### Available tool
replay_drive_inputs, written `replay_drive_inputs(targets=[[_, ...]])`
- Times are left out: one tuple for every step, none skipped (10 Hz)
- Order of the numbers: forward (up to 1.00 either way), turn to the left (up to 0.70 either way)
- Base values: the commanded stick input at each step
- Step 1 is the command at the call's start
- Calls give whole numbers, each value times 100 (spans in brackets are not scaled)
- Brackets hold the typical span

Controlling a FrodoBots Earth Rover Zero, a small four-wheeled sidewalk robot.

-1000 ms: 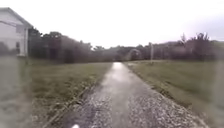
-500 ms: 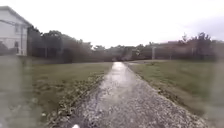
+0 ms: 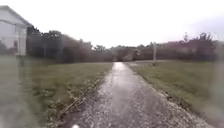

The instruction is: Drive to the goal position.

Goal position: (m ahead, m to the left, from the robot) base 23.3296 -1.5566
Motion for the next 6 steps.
replay_drive_inputs(targets=[[70, 0], [70, 0], [70, 0], [70, 0], [70, 0], [70, -6]])
